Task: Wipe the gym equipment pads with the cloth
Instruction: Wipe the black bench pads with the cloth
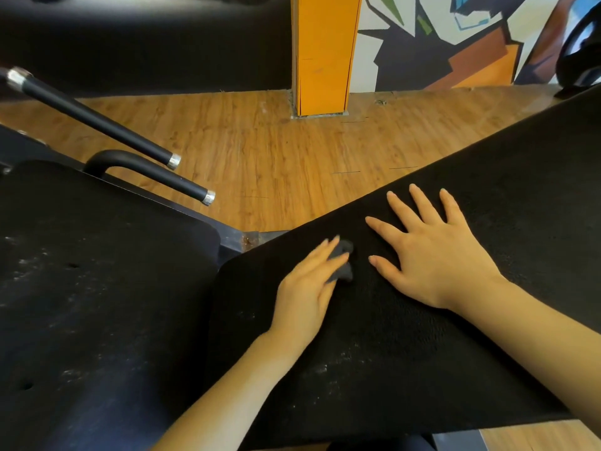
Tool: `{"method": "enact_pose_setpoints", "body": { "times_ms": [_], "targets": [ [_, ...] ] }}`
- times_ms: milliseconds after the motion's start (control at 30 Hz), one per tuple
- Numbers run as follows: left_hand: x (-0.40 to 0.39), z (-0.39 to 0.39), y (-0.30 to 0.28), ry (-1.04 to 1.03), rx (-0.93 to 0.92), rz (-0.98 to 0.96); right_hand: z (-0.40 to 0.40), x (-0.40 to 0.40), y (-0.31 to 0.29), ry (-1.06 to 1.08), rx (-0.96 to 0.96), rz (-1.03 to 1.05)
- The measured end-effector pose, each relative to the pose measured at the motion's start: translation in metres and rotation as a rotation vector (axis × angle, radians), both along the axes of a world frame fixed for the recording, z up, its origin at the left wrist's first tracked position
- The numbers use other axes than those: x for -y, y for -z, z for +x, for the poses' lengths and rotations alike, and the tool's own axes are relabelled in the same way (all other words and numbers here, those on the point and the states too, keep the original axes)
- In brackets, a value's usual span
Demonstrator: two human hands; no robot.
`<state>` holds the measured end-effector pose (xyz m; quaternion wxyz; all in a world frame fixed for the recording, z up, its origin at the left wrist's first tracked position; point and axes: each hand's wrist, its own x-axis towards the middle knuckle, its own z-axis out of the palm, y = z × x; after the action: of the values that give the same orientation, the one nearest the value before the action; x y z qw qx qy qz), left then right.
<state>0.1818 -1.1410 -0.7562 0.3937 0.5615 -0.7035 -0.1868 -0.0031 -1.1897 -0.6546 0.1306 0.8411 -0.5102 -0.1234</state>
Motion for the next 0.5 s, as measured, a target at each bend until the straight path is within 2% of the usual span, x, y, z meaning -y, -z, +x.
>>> {"method": "enact_pose_setpoints", "body": {
  "times_ms": [100,300,433,500],
  "targets": [
    [0.034,-0.021,-0.018,-0.094,0.008,-0.001,0.001,0.001,0.0,0.005,-0.003,-0.007],
    [-0.037,-0.004,0.0,-0.033,0.007,0.051,0.0,-0.001,0.0,0.001,-0.018,0.003],
    [0.031,-0.019,-0.015,-0.109,0.028,0.019,0.001,-0.001,-0.001,0.011,-0.014,-0.004],
    [0.036,-0.025,-0.017,-0.152,0.026,0.039,0.001,-0.001,-0.001,0.014,-0.01,0.003]
  ]
}}
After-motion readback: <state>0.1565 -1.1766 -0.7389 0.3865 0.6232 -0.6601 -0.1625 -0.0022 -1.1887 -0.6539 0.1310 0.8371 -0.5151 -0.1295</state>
